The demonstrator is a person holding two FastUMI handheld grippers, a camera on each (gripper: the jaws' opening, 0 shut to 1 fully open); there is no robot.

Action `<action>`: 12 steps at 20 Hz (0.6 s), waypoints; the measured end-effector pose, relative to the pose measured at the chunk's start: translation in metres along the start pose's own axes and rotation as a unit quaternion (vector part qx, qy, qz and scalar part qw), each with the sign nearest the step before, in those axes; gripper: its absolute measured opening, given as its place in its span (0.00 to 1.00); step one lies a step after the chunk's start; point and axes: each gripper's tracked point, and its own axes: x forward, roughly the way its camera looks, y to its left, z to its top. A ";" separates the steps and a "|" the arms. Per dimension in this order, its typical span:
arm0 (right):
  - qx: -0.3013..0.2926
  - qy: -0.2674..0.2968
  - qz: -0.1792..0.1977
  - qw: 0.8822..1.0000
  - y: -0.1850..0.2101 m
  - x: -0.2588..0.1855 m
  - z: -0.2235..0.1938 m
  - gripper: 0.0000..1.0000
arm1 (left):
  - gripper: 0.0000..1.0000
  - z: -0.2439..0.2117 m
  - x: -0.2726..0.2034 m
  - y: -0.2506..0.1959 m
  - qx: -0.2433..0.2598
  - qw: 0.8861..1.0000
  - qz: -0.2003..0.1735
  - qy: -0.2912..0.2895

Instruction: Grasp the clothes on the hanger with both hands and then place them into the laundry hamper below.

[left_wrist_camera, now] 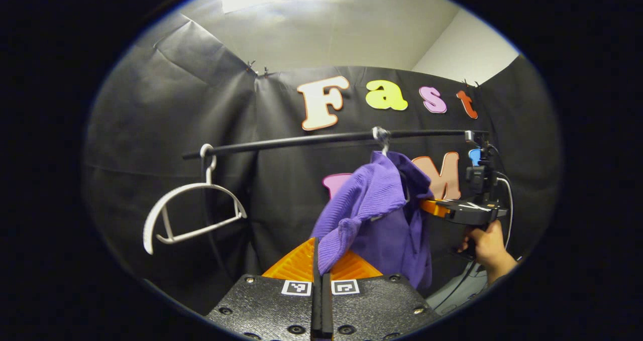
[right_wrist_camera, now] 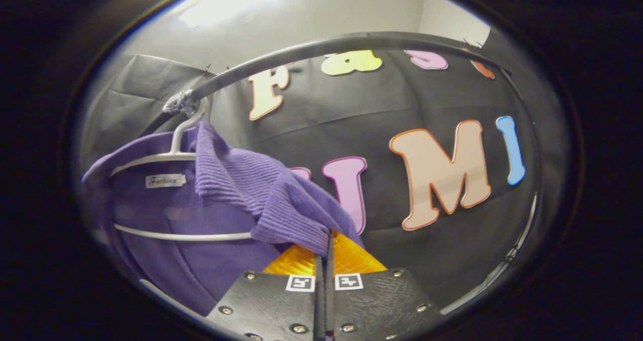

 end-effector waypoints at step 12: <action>-0.120 -0.111 -0.094 0.982 -0.034 0.034 0.092 0.00 | 0.00 0.074 0.051 0.068 0.051 0.993 0.089 -0.062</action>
